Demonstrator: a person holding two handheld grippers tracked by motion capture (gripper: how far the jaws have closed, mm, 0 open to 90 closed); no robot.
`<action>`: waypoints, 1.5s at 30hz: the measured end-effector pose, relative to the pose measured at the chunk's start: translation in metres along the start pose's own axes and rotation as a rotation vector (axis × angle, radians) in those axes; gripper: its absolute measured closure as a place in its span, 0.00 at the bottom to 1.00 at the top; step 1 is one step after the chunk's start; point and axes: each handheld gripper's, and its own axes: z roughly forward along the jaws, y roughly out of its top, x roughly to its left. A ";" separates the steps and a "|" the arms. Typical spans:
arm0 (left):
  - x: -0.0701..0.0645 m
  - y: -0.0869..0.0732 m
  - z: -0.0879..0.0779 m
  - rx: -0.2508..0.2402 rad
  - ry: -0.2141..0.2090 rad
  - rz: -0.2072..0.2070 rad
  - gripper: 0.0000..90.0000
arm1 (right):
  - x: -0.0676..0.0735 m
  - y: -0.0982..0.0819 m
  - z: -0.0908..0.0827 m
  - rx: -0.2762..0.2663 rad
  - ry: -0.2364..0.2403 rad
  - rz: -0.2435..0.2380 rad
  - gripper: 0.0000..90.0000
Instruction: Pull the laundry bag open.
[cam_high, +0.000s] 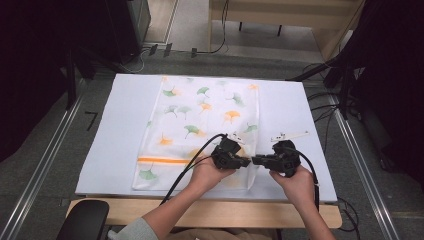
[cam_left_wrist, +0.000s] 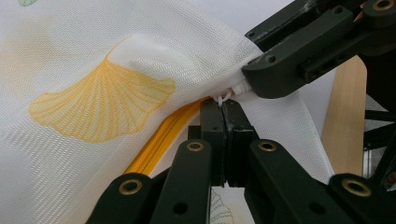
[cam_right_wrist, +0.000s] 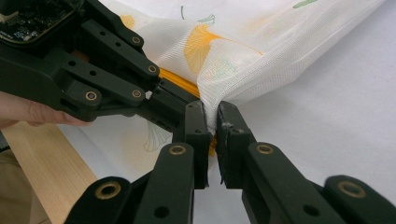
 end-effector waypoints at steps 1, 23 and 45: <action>0.001 0.000 0.000 0.000 -0.004 -0.004 1.00 | 0.000 0.000 0.000 0.000 0.000 -0.003 0.96; 0.003 0.005 -0.008 0.041 -0.008 -0.007 1.00 | -0.004 0.000 -0.004 -0.001 -0.006 -0.009 0.96; 0.021 -0.007 -0.026 0.080 0.051 -0.015 1.00 | -0.010 -0.002 -0.007 -0.005 -0.016 0.007 0.96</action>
